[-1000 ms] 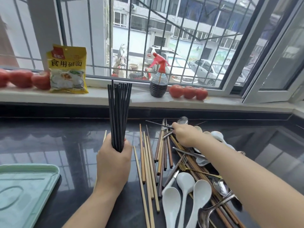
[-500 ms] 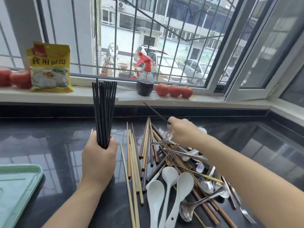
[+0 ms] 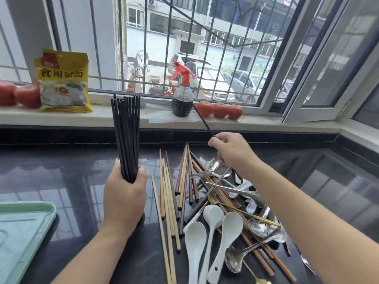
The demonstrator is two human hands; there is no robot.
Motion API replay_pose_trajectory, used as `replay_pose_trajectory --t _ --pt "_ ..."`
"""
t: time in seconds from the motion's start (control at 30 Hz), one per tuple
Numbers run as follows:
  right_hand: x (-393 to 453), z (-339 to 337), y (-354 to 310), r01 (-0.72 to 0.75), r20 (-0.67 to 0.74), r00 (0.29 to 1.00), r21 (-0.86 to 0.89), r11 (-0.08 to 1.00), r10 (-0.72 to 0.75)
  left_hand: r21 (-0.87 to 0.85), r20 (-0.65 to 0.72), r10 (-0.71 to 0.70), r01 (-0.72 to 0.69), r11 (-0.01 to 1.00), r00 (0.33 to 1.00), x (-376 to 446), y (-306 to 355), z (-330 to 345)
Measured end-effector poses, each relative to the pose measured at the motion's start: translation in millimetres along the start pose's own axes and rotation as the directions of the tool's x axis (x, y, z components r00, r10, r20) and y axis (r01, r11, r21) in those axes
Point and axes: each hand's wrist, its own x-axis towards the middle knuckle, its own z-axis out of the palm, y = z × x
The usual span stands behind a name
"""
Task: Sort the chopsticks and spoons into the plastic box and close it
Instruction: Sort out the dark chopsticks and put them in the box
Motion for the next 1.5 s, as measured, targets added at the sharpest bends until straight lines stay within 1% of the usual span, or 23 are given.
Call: replay_pose_trajectory --t 0.07,0.1,0.17,0.23,0.27,0.33,0.4,0.47,0.5,0.57,0.6,0.63,0.7,0.73,0.8,0.9,1.03,1.17,1.27,1.33,1.37,1.43,1.5 --pt "-26.4 17.5 -33.0 0.007 0.038 0.999 0.369 0.929 -0.023 -0.111 0.025 -0.002 0.004 0.994 1.000 -1.1 3.3 -0.6" --pt "-39.6 29.0 -47.9 0.017 0.079 0.995 0.461 0.887 -0.060 -0.159 0.053 0.007 0.001 0.987 0.999 -1.6 7.0 -0.5" --pt "-60.0 57.1 -69.8 0.012 0.155 0.981 0.549 0.836 -0.116 -0.241 0.100 0.030 -0.006 0.971 0.995 -2.8 15.6 -0.8" --pt "-69.0 90.7 -80.2 -0.066 0.215 0.973 0.600 0.797 -0.081 -0.327 0.130 0.039 0.005 0.945 0.991 -4.7 22.7 -2.0" --pt "-70.3 106.3 -80.9 -0.101 0.227 0.972 0.623 0.776 -0.055 -0.349 0.145 0.046 0.008 0.937 0.988 -4.8 22.5 -2.3" --pt "-72.8 128.2 -77.1 -0.098 0.191 0.981 0.626 0.774 -0.031 -0.339 0.163 0.068 -0.009 0.941 0.984 -4.7 19.5 -3.3" --pt "-75.8 134.3 -69.4 -0.101 0.228 0.973 0.586 0.804 -0.044 -0.294 0.139 0.093 -0.049 0.954 0.986 -4.2 14.0 -4.9" --pt "-73.9 127.5 -61.5 -0.112 0.345 0.935 0.514 0.851 -0.085 -0.227 0.106 0.118 -0.092 0.970 0.987 -4.4 11.7 -5.6" --pt "-68.1 120.0 -56.7 -0.059 0.348 0.931 0.440 0.896 -0.110 -0.197 0.082 0.120 -0.102 0.975 0.989 -4.7 11.1 -5.1" --pt "-39.3 102.4 -42.8 0.150 0.202 0.962 0.175 0.973 -0.185 -0.162 0.013 0.117 -0.114 0.980 0.993 -5.2 9.8 -4.7" --pt "-18.5 93.1 -32.4 0.213 0.129 0.969 0.004 0.977 -0.212 -0.161 -0.020 0.112 -0.114 0.980 0.994 -4.8 7.3 -4.6" --pt "2.0 84.9 -22.9 0.222 0.107 0.973 -0.152 0.963 -0.207 -0.166 -0.050 0.102 -0.109 0.980 0.993 -3.5 4.6 -4.2" --pt "42.6 76.3 -3.2 0.178 0.163 0.979 -0.411 0.894 -0.120 -0.191 -0.090 0.071 -0.087 0.978 0.993 1.6 -1.0 -3.9" --pt "60.0 75.0 4.3 0.159 0.197 0.978 -0.509 0.846 -0.065 -0.210 -0.096 0.044 -0.063 0.976 0.994 4.9 -4.0 -4.1" --pt "88.7 78.9 14.5 0.165 0.232 0.973 -0.623 0.764 -0.021 -0.269 -0.093 -0.025 -0.001 0.963 0.995 10.6 -10.8 -4.2" --pt "114.5 90.3 19.1 0.171 0.266 0.964 -0.666 0.726 0.017 -0.349 -0.092 -0.105 0.067 0.935 0.990 15.6 -16.2 -3.5" --pt "117.0 94.7 22.0 0.198 0.289 0.957 -0.719 0.667 0.028 -0.396 -0.116 -0.155 0.097 0.913 0.981 18.9 -16.9 -4.8" --pt "105.6 81.4 28.8 0.247 0.350 0.936 -0.730 0.637 0.038 -0.410 -0.117 -0.161 0.100 0.907 0.980 18.4 -14.4 -5.3" --pt "92.2 67.8 32.4 0.247 0.370 0.926 -0.741 0.624 0.073 -0.404 -0.109 -0.164 0.107 0.908 0.980 16.5 -13.4 -4.3" --pt "87.4 60.3 27.5 0.261 0.359 0.932 -0.744 0.614 0.039 -0.402 -0.104 -0.159 0.105 0.910 0.982 16.3 -13.9 -3.7" --pt "87.1 59.8 22.4 0.272 0.341 0.940 -0.736 0.621 -0.007 -0.398 -0.102 -0.152 0.100 0.912 0.983 16.2 -14.5 -3.5" --pt "87.5 66.6 8.5 0.271 0.310 0.948 -0.682 0.680 -0.068 -0.392 -0.106 -0.144 0.091 0.915 0.984 16.2 -14.5 -3.3" --pt "89.8 82.4 -1.7 0.279 0.364 0.930 -0.624 0.730 -0.044 -0.390 -0.115 -0.144 0.089 0.917 0.983 17.1 -14.0 -3.5"
